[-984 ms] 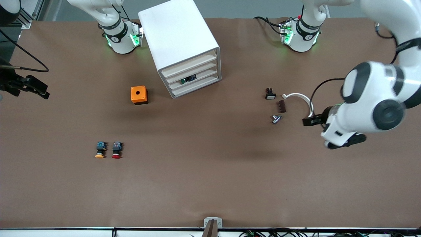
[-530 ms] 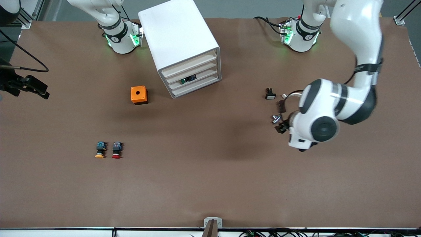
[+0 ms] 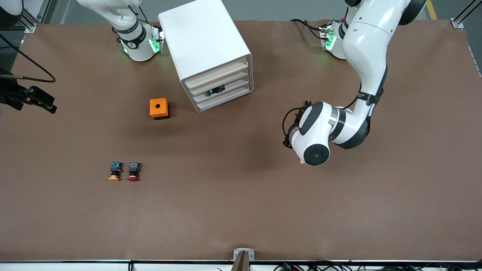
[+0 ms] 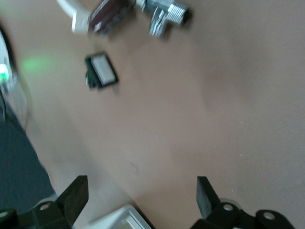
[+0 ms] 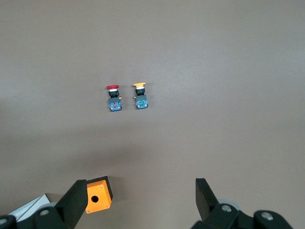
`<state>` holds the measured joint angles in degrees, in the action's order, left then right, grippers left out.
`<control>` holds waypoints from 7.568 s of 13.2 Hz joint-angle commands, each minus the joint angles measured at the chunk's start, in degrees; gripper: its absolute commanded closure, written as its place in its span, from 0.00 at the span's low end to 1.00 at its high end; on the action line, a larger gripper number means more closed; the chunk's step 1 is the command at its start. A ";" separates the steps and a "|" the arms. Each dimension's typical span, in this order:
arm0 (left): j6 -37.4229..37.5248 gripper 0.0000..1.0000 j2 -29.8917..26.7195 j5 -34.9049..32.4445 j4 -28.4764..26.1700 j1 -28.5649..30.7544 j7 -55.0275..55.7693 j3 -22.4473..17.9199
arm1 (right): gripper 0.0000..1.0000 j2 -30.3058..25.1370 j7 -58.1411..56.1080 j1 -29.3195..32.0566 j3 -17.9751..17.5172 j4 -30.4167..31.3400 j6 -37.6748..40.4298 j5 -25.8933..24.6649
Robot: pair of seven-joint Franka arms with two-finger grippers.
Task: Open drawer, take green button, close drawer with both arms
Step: 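Grasp the drawer handle of the white cabinet with the left gripper, then pull the drawer out of the cabinet with the left gripper, then grasp the green button in the drawer with the right gripper while the left gripper withdraws, then carry the green button toward the red button with the right gripper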
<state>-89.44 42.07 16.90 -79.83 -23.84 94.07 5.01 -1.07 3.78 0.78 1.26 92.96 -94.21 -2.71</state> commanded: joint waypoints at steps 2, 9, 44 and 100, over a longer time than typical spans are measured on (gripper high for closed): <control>0.59 0.00 2.75 9.88 1.34 0.02 6.55 -0.53 | 0.00 -0.25 -0.70 0.28 -0.03 0.03 -0.01 0.77; 0.85 0.10 8.98 30.27 0.11 -1.82 25.34 -0.53 | 0.00 -0.25 -0.79 0.19 -0.03 0.03 -0.10 0.86; -0.47 0.01 11.90 37.44 7.40 -3.59 31.98 -6.14 | 0.00 4.93 17.29 -6.13 -0.20 0.21 -1.77 5.96; -23.31 0.00 3.63 -0.29 7.15 -10.61 -37.21 -7.40 | 1.00 25.85 38.63 -22.95 -0.46 0.12 -15.30 14.05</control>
<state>-110.34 45.15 17.05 -71.25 -34.50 57.87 -4.83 24.53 50.19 -26.00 1.63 93.26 -110.20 10.44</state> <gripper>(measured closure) 0.000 0.612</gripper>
